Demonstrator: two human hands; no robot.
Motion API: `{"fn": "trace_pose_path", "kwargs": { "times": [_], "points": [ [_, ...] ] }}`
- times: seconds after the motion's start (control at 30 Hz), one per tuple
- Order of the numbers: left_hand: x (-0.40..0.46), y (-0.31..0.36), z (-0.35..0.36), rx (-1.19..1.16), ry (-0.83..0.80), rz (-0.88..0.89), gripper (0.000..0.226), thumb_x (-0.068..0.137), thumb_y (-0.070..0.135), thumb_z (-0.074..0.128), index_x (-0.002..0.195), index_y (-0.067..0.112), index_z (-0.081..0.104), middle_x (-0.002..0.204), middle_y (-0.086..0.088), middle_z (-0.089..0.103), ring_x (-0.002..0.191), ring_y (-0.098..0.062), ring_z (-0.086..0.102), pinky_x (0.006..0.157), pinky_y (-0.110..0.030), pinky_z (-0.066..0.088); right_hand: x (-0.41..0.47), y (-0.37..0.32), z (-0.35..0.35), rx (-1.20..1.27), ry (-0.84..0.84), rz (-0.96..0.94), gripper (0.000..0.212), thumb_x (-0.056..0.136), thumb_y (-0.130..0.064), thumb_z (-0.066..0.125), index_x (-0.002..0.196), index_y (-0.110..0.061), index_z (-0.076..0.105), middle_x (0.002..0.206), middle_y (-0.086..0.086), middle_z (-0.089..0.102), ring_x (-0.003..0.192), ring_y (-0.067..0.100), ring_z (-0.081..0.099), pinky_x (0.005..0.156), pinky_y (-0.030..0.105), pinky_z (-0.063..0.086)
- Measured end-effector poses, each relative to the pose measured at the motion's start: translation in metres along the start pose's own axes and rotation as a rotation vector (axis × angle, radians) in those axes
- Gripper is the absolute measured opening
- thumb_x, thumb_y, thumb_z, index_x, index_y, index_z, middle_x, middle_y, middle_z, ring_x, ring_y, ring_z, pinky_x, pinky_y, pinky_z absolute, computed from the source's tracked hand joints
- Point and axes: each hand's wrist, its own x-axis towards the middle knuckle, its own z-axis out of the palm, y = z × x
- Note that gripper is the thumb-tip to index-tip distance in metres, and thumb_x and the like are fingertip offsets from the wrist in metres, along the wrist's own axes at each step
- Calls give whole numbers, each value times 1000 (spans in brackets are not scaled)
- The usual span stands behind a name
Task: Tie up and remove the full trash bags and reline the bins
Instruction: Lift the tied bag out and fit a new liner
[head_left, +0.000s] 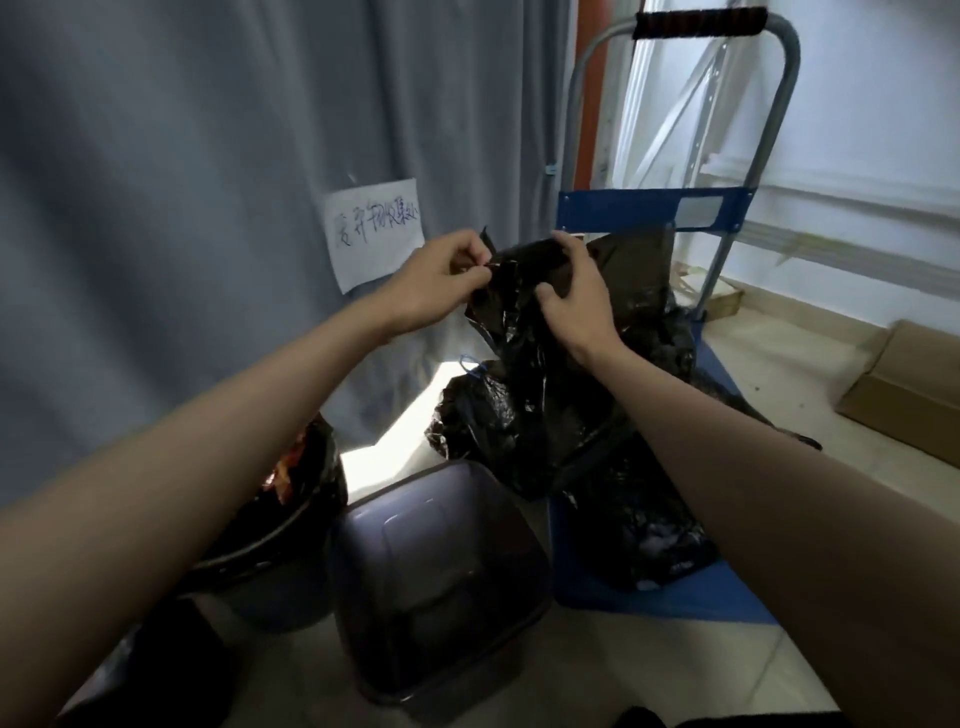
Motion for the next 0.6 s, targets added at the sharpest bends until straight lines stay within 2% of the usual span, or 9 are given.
{"fn": "trace_pose_path", "kwargs": {
  "times": [0.1, 0.17, 0.23, 0.3, 0.37, 0.4, 0.47, 0.53, 0.6],
  "points": [
    [-25, -3, -41, 60, 4, 3, 12, 92, 6, 56, 86, 16, 54, 82, -6, 62, 79, -15, 57, 79, -40, 48, 7, -36, 22, -166, -207, -244, 62, 83, -17, 67, 141, -27, 46, 152, 7, 34, 141, 28, 31, 117, 47, 26],
    [-40, -9, -63, 67, 39, 2, 13, 92, 3, 57, 86, 14, 55, 83, -1, 60, 81, -14, 57, 80, -35, 46, 11, -55, 37, -338, -250, -380, 46, 83, -24, 69, 128, -25, 58, 153, 6, 35, 141, 30, 30, 113, 46, 25],
    [-54, -15, -76, 50, 121, -7, 10, 91, -1, 57, 89, 8, 55, 87, -7, 60, 83, -16, 56, 79, -33, 45, 11, -72, 50, -413, -244, -448, 24, 87, -27, 67, 110, -21, 67, 130, 5, 59, 125, 30, 48, 104, 44, 37],
    [-64, -23, -84, 31, 252, -48, 9, 91, 7, 61, 97, 9, 55, 102, -8, 63, 91, -14, 58, 83, -28, 46, 7, -85, 57, -310, -251, -417, 4, 89, -22, 64, 92, -19, 64, 94, 2, 67, 99, 29, 61, 88, 40, 45],
    [-73, -29, -89, 6, 341, -174, 41, 87, 35, 70, 119, 17, 50, 125, 0, 54, 106, -11, 55, 87, -24, 44, 4, -94, 63, -179, -221, -375, 3, 90, -15, 61, 90, -13, 62, 86, 1, 65, 87, 25, 62, 80, 36, 46],
    [-77, -31, -91, -21, 320, -254, 64, 81, 50, 72, 131, 21, 43, 131, 4, 49, 112, -10, 52, 91, -24, 42, 2, -97, 65, -114, -200, -352, 3, 91, -13, 59, 91, -11, 62, 85, -1, 64, 84, 21, 61, 78, 33, 46],
    [-86, -38, -94, -53, 155, -395, 98, 66, 68, 73, 144, 25, 31, 133, 5, 47, 118, -10, 50, 100, -30, 40, -1, -102, 67, 5, -156, -307, 5, 93, -9, 57, 92, -11, 61, 84, -4, 63, 80, 13, 59, 72, 22, 45],
    [-96, -46, -92, 7, -55, -467, 104, 58, 71, 76, 143, 27, 35, 129, 7, 51, 114, -7, 52, 101, -31, 39, -1, -104, 68, 89, -112, -275, 7, 95, -8, 54, 95, -10, 61, 85, -3, 63, 79, 11, 58, 69, 14, 43],
    [-104, -53, -87, 101, -207, -498, 94, 58, 69, 78, 136, 26, 47, 129, 6, 56, 116, -8, 53, 101, -27, 38, 0, -104, 66, 127, -67, -252, 9, 96, -8, 52, 98, -7, 61, 87, -1, 63, 79, 9, 57, 68, 11, 41]
  ]
}}
